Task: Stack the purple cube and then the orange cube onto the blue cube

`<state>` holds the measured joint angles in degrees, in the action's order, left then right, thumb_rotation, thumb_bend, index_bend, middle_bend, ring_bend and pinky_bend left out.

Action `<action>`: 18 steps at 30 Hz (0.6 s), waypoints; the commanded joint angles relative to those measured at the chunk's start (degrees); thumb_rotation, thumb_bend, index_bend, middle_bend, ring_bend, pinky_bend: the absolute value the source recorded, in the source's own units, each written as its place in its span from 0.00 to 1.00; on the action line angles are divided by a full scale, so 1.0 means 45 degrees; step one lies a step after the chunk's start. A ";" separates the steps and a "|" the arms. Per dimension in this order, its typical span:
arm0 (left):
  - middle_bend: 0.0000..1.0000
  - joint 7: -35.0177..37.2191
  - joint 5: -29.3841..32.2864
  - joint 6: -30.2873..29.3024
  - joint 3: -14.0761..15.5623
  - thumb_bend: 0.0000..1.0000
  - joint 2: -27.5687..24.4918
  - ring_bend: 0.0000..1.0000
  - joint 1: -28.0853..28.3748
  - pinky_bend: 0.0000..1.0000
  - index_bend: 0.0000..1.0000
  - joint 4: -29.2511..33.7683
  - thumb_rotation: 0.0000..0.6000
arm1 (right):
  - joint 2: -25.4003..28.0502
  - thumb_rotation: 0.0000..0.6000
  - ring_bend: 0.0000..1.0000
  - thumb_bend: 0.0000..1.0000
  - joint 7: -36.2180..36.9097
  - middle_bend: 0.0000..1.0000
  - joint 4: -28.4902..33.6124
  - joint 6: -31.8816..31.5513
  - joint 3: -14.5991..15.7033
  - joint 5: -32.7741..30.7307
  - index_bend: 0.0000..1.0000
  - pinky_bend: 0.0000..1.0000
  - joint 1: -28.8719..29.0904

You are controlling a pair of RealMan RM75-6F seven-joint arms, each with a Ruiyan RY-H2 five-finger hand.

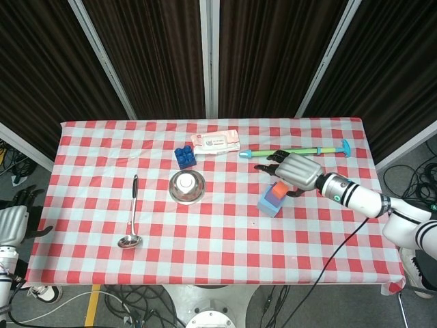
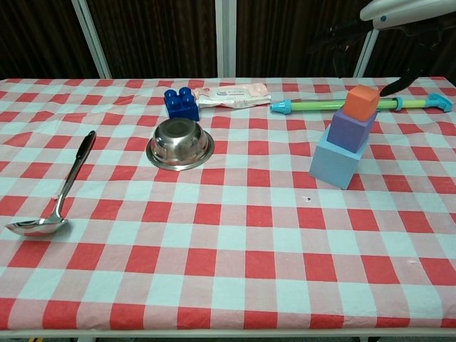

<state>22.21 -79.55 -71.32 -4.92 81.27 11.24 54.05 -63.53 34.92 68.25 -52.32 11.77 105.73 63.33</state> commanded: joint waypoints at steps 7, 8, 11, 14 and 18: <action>0.21 0.0071 -0.0128 -0.0192 0.0008 0.09 -0.0082 0.12 -0.0004 0.27 0.24 0.0185 1.00 | 0.1152 1.00 0.06 0.09 -0.1884 0.28 0.1011 -0.2075 -0.1327 -0.2523 0.00 0.13 -0.2318; 0.21 0.0084 -0.0141 -0.0210 0.0011 0.09 -0.0098 0.12 -0.0007 0.26 0.24 0.0214 1.00 | 0.1318 1.00 0.05 0.09 -0.2073 0.28 0.1239 -0.2209 -0.1416 -0.2857 0.00 0.13 -0.2613; 0.21 0.0107 -0.0196 -0.0297 0.0009 0.09 -0.0163 0.12 -0.0004 0.26 0.24 0.0337 1.00 | 0.1763 1.00 0.03 0.09 -0.3477 0.25 0.2037 -0.2792 -0.1732 -0.4112 0.00 0.13 -0.3725; 0.21 0.0104 -0.0302 -0.0418 0.0031 0.09 -0.0265 0.12 0.0002 0.26 0.24 0.0530 1.00 | 0.1805 1.00 0.02 0.09 -0.5480 0.22 0.2739 -0.3546 -0.1779 -0.5346 0.00 0.12 -0.5090; 0.21 0.0030 -0.0538 -0.0781 0.0064 0.09 -0.0477 0.12 -0.0017 0.26 0.24 0.0953 1.00 | 0.1470 1.00 0.00 0.09 -0.7404 0.18 0.3514 -0.3571 -0.1819 -0.6943 0.00 0.11 -0.6264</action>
<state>22.46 -81.59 -74.32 -4.70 79.50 11.21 57.75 -56.59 9.14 79.86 -66.49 4.42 81.54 41.12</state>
